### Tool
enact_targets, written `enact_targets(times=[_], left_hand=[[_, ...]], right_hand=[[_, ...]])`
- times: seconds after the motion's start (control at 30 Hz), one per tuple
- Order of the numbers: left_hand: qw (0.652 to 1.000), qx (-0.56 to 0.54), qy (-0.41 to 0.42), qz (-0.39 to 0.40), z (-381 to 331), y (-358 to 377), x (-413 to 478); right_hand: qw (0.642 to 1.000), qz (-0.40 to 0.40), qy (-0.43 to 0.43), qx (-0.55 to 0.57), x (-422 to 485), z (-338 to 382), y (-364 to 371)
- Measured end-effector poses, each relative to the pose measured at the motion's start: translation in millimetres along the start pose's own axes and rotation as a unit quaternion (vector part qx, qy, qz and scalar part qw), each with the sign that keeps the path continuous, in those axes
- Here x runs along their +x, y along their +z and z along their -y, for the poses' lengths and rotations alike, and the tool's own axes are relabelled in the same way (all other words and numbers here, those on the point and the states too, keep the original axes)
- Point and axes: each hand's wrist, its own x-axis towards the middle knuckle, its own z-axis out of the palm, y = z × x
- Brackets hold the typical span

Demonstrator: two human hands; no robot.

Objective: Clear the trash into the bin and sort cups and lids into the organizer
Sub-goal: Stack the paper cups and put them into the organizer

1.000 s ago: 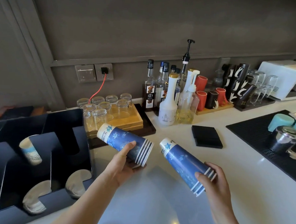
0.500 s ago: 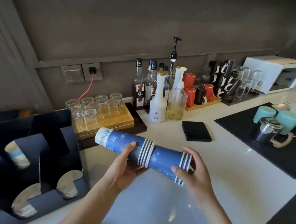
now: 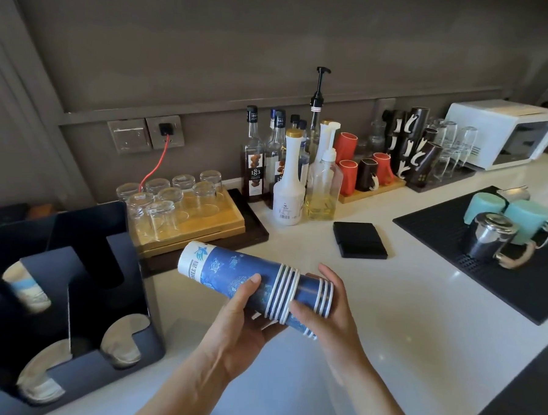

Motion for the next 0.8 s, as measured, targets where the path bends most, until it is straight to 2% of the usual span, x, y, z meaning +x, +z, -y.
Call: enact_targets(times=[0.13, 0.33, 0.43, 0.5, 0.57, 0.7, 0.8], left_hand=[[0.999, 0.012, 0.019, 0.044, -8.1, 1.8, 1.8], [0.996, -0.011, 0.045, -0.076, -34.8, -7.8, 15.9], [0.990, 0.030, 0.074, -0.114, -42.1, -18.5, 21.5], [0.983, 0.085, 0.104, -0.127, -41.9, -24.8, 21.9], [0.976, 0.165, 0.095, -0.107, -36.3, -26.3, 19.0], [0.934, 0.347, 0.048, -0.071, -18.0, -16.9, 14.5], [0.885, 0.457, 0.056, -0.068, -14.4, -14.6, 11.0]], right_hand=[[0.997, 0.003, -0.012, -0.079, 3.1, 8.7, -14.1], [0.974, -0.020, -0.011, -0.223, 1.4, 20.9, -57.1], [0.965, -0.099, -0.004, -0.241, -1.3, 20.2, -83.4], [0.965, -0.167, -0.006, -0.202, -1.4, 17.9, -94.4], [0.974, -0.198, -0.006, -0.109, 2.4, 14.7, -91.1], [0.976, -0.178, 0.050, 0.112, 16.5, 10.2, -54.9], [0.941, -0.166, 0.093, 0.280, 28.4, 16.7, -33.8]])
